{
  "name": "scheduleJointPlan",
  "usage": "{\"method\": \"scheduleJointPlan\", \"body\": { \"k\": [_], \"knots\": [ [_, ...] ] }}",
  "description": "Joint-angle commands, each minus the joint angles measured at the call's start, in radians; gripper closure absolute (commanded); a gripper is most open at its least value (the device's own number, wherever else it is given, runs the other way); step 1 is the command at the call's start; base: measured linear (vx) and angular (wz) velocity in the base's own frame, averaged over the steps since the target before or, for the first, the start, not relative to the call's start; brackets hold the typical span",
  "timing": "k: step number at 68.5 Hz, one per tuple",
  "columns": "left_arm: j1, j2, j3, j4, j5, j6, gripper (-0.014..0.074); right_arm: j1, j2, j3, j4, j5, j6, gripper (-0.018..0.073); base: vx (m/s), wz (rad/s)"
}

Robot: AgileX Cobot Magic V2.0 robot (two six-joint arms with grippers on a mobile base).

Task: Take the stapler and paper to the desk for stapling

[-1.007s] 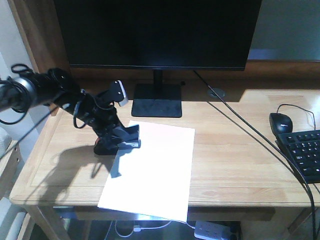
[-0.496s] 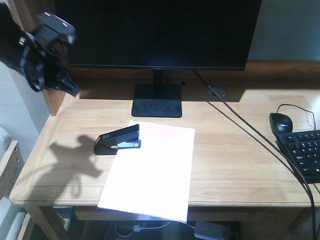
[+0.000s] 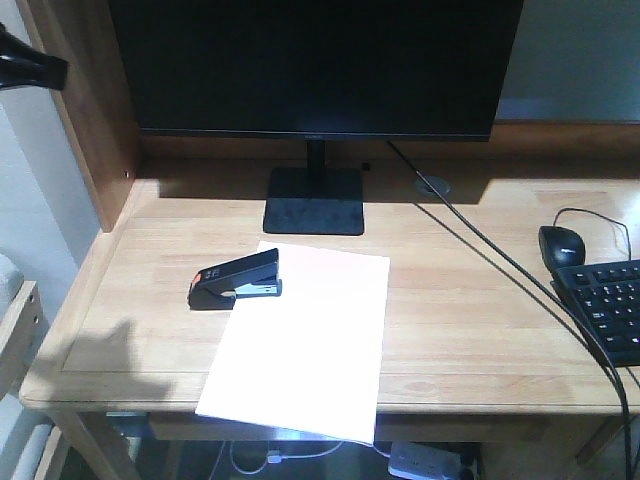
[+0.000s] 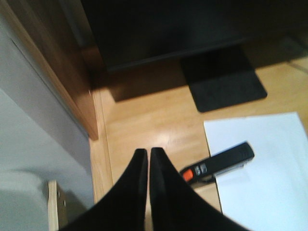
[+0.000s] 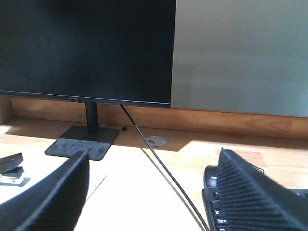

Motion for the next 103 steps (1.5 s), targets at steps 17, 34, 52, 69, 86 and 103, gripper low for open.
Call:
{"method": "scheduleJointPlan", "body": {
  "k": [17, 34, 52, 69, 86, 103],
  "knots": [
    [0.001, -0.421, 0.435, -0.084, -0.448, -0.008, 0.0603, -0.006, 0.013, -0.025, -0.023, -0.064, -0.007, 0.0032, 0.00, 0.00],
    [0.001, -0.751, 0.777, -0.085, -0.514, -0.003, 0.0603, -0.006, 0.013, -0.025, -0.023, -0.064, -0.007, 0.0032, 0.00, 0.00],
    [0.001, -1.090, 1.134, -0.083, -0.718, -0.003, 0.0603, -0.006, 0.013, -0.025, -0.023, -0.064, -0.007, 0.0032, 0.00, 0.00],
    [0.001, -1.225, 1.213, -0.083, -0.793, -0.003, 0.0603, -0.006, 0.013, -0.025, -0.028, -0.072, -0.007, 0.0032, 0.00, 0.00],
    [-0.004, -1.222, 1.213, -0.083, -0.783, -0.003, 0.0603, -0.006, 0.013, -0.025, -0.027, -0.072, -0.005, 0.0069, 0.00, 0.00],
    [-0.008, -1.222, 1.213, -0.083, -0.779, -0.003, 0.0603, -0.006, 0.013, -0.025, -0.020, -0.072, 0.039, 0.0462, 0.00, 0.00]
  ]
}}
